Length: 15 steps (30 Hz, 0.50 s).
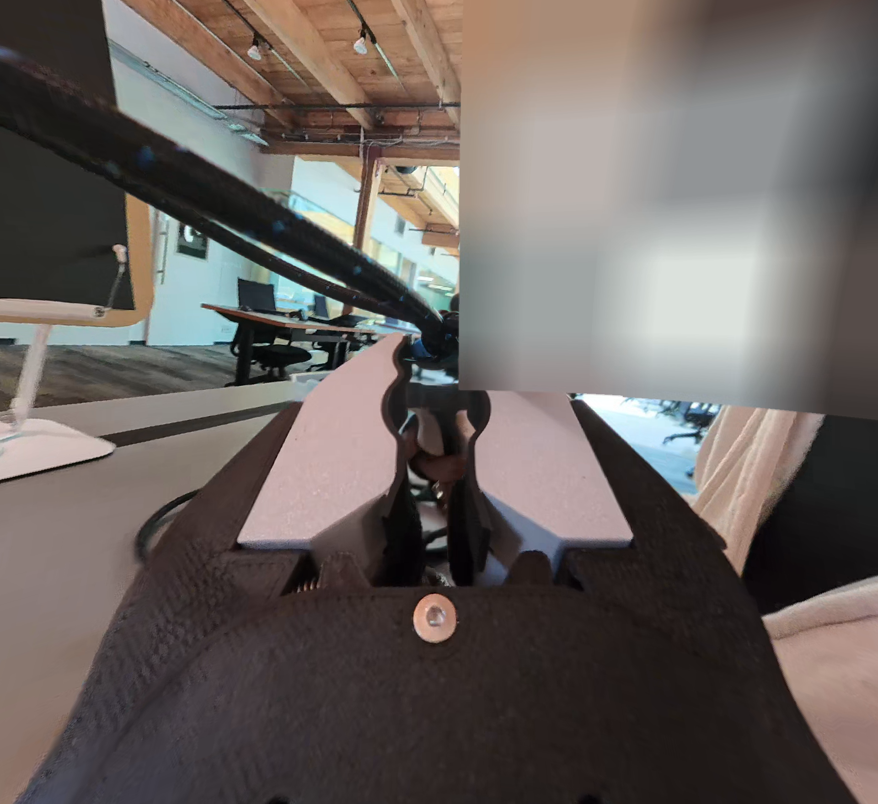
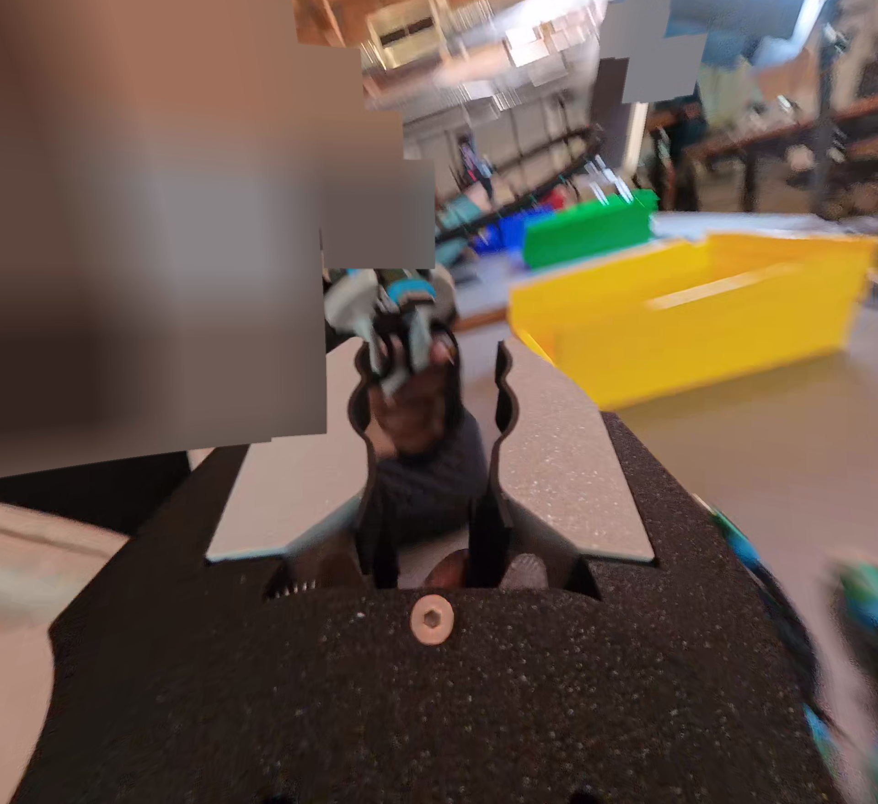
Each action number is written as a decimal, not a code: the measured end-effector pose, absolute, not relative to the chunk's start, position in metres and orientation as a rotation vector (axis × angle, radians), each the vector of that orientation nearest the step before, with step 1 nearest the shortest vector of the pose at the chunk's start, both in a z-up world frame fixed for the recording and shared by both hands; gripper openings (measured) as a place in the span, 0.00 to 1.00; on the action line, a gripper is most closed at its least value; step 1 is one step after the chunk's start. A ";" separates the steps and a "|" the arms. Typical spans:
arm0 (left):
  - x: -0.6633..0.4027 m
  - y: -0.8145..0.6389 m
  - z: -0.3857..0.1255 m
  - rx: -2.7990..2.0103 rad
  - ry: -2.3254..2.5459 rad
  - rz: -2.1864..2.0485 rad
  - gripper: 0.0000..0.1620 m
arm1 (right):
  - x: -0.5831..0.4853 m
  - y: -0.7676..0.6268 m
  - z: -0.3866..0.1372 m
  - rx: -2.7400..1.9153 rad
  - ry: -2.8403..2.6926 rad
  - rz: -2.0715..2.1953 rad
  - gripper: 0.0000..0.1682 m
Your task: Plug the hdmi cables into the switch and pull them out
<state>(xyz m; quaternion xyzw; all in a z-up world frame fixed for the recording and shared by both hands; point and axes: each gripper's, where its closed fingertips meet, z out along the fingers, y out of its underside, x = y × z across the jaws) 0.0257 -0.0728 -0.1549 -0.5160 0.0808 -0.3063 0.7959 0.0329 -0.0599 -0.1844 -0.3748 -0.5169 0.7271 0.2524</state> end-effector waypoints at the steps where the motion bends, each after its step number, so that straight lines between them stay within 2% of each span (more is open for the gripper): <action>1: 0.022 -0.072 -0.159 -1.128 0.178 -0.629 0.12 | 0.035 -0.047 -0.201 -1.103 -1.486 1.836 0.33; 5: 0.006 -0.069 -0.172 -1.163 0.170 -0.555 0.12 | 0.057 0.021 -0.276 -1.445 -1.773 1.237 0.42; 8: 0.001 -0.068 -0.180 -1.162 0.167 -0.557 0.12 | 0.076 0.049 -0.310 -1.609 -1.916 0.962 0.49; 10: 0.000 -0.065 -0.187 -1.175 0.163 -0.537 0.13 | 0.078 0.052 -0.323 -1.696 -1.944 0.852 0.59; 13: 0.001 -0.062 -0.197 -1.195 0.162 -0.527 0.13 | 0.077 0.051 -0.348 -1.736 -1.992 0.616 0.79; 15: 0.002 -0.060 -0.202 -1.194 0.146 -0.551 0.13 | 0.076 0.054 -0.365 -1.726 -2.022 0.461 0.86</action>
